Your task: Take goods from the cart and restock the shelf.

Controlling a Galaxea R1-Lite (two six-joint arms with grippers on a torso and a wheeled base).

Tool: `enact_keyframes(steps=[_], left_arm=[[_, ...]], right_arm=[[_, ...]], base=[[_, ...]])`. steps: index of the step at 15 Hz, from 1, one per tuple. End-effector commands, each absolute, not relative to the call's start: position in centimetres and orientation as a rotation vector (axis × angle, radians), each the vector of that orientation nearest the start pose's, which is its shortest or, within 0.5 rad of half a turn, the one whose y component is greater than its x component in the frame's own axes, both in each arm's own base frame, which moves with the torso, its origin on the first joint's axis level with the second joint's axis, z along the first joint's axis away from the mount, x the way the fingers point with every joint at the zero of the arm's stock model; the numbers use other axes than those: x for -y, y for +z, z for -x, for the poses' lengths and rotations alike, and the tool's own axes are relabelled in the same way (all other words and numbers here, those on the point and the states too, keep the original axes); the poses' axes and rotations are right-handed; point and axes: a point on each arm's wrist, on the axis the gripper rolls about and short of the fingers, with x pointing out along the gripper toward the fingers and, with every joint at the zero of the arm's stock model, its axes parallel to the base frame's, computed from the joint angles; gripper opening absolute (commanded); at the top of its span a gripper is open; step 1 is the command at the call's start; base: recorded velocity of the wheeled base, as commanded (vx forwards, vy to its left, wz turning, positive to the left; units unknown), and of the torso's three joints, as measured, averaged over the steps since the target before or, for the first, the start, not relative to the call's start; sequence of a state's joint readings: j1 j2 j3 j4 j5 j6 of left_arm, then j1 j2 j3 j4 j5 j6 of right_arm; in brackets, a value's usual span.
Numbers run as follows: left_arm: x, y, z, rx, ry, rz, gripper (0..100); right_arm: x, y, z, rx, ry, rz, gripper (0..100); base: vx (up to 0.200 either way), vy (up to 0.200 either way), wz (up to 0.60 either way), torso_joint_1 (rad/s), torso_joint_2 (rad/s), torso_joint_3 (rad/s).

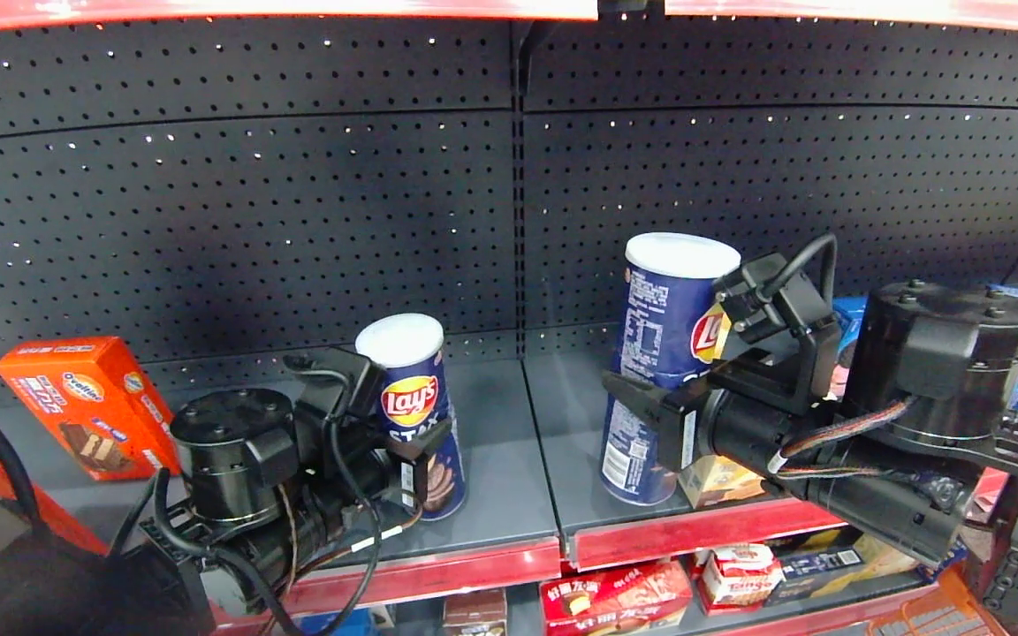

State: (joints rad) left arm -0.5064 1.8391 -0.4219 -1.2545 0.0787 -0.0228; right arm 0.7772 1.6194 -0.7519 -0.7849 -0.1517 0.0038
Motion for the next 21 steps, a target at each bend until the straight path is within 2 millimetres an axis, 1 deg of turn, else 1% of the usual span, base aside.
enact_keyframes(steps=[1, 5, 12, 13, 19, 21], left_arm=[[13.6, 10.5, -24.9, -0.176, -0.416, -0.03, 0], [14.2, 10.2, -24.9, -0.179, -0.431, -0.033, 0], [14.3, 10.0, -24.9, -0.186, -0.432, -0.035, 0], [14.3, 10.0, -24.9, -0.186, -0.432, -0.037, 100], [14.4, 10.1, -24.6, -0.184, -0.434, -0.036, 100], [13.9, 10.1, -23.7, -0.195, -0.429, -0.043, 100]], right_arm=[[-20.0, 20.6, -20.8, -0.078, 0.625, 0.034, 0], [-19.9, 20.6, -20.7, -0.078, 0.627, 0.034, 0], [-19.9, 20.7, -20.7, -0.077, 0.627, 0.033, 0], [-19.9, 20.6, -20.7, -0.078, 0.625, 0.034, 0], [-19.8, 20.5, -20.7, -0.084, 0.621, 0.037, 0], [-19.5, 20.1, -20.5, -0.095, 0.619, 0.042, 0]], base=[[0.0, 0.0, 0.0, 0.0, 0.0, 0.0], [0.0, 0.0, 0.0, 0.0, 0.0, 0.0], [0.0, 0.0, 0.0, 0.0, 0.0, 0.0], [0.0, 0.0, 0.0, 0.0, 0.0, 0.0], [0.0, 0.0, 0.0, 0.0, 0.0, 0.0], [0.0, 0.0, 0.0, 0.0, 0.0, 0.0]])
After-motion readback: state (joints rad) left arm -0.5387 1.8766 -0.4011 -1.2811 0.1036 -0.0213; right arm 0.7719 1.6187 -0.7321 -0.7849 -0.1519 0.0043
